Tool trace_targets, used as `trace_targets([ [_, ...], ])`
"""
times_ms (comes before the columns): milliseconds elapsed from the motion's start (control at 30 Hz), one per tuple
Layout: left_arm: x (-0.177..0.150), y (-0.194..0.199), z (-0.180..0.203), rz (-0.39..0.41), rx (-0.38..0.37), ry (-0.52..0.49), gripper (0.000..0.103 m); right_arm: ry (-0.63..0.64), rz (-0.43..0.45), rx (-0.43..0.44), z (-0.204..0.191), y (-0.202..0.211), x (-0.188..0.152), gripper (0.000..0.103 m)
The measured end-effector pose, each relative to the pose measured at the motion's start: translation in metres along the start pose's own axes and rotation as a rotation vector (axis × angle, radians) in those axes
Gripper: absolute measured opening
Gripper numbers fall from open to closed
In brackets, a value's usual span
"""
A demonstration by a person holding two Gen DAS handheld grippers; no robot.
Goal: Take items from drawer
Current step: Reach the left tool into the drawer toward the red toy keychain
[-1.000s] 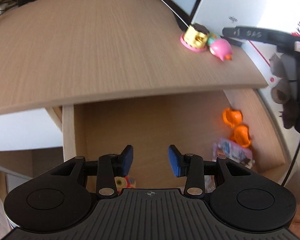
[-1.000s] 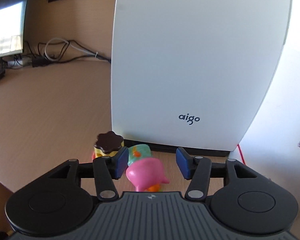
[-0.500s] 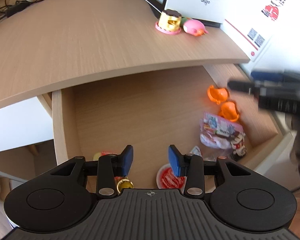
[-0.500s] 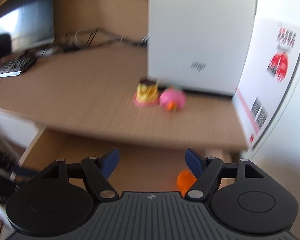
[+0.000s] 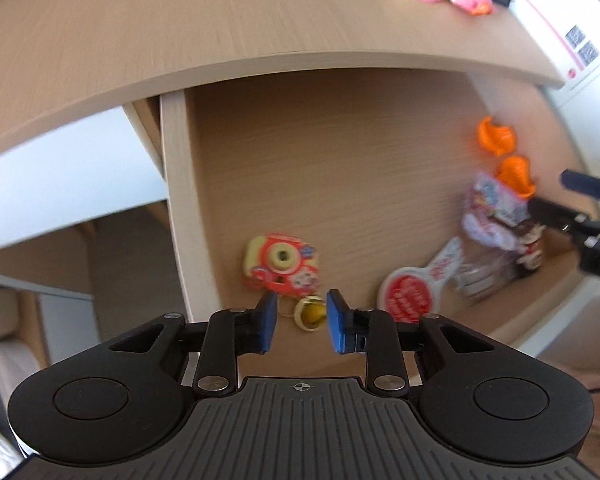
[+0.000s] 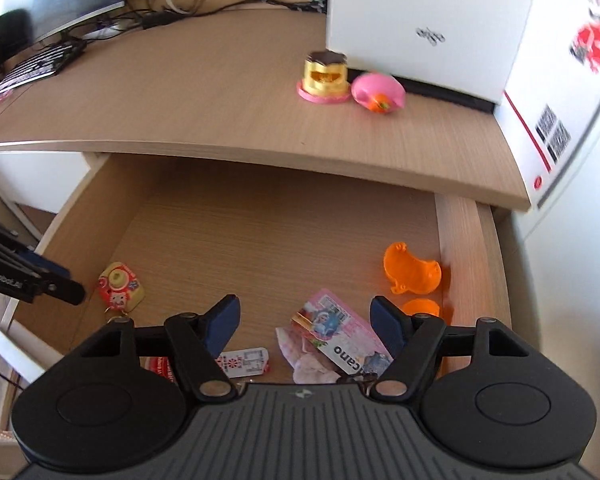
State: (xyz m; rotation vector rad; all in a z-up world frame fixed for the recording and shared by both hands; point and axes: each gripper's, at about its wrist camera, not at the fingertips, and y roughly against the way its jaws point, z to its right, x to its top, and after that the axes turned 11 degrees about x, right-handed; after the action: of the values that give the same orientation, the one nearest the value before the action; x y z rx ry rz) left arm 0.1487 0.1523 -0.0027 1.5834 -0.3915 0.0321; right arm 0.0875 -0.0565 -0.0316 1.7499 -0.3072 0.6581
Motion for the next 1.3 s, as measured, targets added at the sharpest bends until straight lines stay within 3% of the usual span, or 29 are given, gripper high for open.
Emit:
trace_targets([
  [100, 0.005, -0.009, 0.009, 0.001, 0.017, -0.07, 0.029, -0.042, -0.009, -0.003, 0.009, -0.003, -0.001, 0.073],
  [167, 0.011, -0.021, 0.013, -0.038, 0.041, -0.094, 0.03, -0.05, -0.016, -0.011, 0.013, -0.007, 0.0, 0.073],
  [333, 0.025, -0.037, 0.022, -0.085, 0.095, -0.063, 0.025, -0.044, -0.022, -0.024, 0.02, -0.01, 0.0, 0.073],
  [500, 0.038, -0.047, 0.034, -0.072, 0.21, -0.062, 0.026, -0.052, -0.026, -0.036, 0.03, -0.009, -0.001, 0.073],
  [633, 0.036, -0.054, 0.043, -0.106, 0.204, -0.063, 0.027, -0.065, -0.019, -0.046, 0.036, -0.008, 0.0, 0.073],
  [833, 0.034, -0.06, 0.055, -0.121, 0.258, -0.068, 0.029, -0.079, 0.004, -0.057, 0.045, -0.007, 0.005, 0.073],
  [1000, 0.043, -0.07, 0.063, -0.143, 0.295, -0.101, 0.035, -0.102, 0.016, -0.062, 0.052, -0.009, 0.008, 0.073],
  [1067, 0.046, -0.073, 0.071, -0.141, 0.297, -0.124, 0.044, -0.102, 0.026, -0.073, 0.055, -0.008, 0.009, 0.073],
  [1133, 0.048, -0.075, 0.076, -0.127, 0.273, -0.124, 0.059, -0.107, 0.038, -0.08, 0.058, -0.006, 0.01, 0.073],
  [1200, 0.051, -0.071, 0.079, -0.047, 0.184, -0.129, 0.057, -0.116, 0.051, -0.082, 0.062, -0.005, 0.011, 0.073],
  [1267, 0.054, -0.063, 0.072, 0.007, -0.001, -0.08, 0.027, -0.128, 0.06, -0.078, 0.065, -0.004, 0.012, 0.073],
  [1300, 0.054, -0.058, 0.065, 0.016, -0.081, -0.041, 0.017, -0.132, 0.062, -0.076, 0.067, -0.003, 0.012, 0.073],
])
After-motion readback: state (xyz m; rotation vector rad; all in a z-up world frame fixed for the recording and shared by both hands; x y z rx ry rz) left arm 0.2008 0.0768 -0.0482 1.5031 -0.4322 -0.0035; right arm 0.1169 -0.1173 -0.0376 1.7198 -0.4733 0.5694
